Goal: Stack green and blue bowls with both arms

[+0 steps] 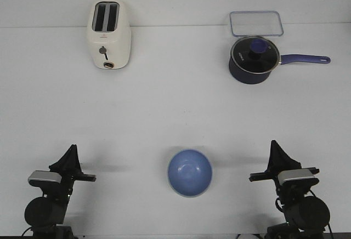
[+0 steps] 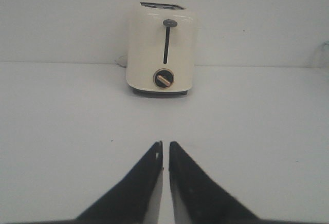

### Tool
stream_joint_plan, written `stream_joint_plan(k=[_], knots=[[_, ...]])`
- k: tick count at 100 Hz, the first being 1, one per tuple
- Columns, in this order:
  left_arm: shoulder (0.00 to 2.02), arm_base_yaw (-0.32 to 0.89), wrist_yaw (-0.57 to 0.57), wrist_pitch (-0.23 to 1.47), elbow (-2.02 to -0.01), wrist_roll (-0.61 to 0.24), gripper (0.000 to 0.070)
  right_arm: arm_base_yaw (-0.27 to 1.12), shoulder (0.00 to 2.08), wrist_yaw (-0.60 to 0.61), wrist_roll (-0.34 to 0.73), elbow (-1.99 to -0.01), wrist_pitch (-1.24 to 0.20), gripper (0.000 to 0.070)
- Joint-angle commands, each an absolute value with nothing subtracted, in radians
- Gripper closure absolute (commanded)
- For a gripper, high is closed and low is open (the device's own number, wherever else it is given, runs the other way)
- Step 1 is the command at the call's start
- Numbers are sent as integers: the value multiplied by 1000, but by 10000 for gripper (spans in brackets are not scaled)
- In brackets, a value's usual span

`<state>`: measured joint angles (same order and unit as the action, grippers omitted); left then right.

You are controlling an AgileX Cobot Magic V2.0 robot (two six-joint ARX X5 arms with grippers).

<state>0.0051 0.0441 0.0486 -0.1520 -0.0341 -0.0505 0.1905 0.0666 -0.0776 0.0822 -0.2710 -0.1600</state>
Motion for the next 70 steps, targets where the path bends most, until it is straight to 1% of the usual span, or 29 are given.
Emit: stream_joint_plan(k=[1,10,17,31,39,45,56,70], knots=[[4,44,49,-165,-14,-55,686,153,65,-70,-64,-246,-133,700],[4,44,49,-165,-14,-55,685,86,58,-67,-133,-202,-112,700],[4,44,49,-165,-14,-55,686,45,43,-41,-179,-163,-97,700],[4,44,49,-164,-14,-55,686,6,1,-24,-272,-83,-94,700],[4,44,49,-164,-14,-55,685,-5,1,-23,-279,-46,-72,700],[4,44,49,-165,-14,-55,686,-9,1,-24,-279,-12,-24,700],[4,44,49,-159,-14,-55,686,-9,1,-28,-290,-13,-33,700],[4,44,49,-159,-14,-55,685,-7,1,-23,-278,-13,-29,700]])
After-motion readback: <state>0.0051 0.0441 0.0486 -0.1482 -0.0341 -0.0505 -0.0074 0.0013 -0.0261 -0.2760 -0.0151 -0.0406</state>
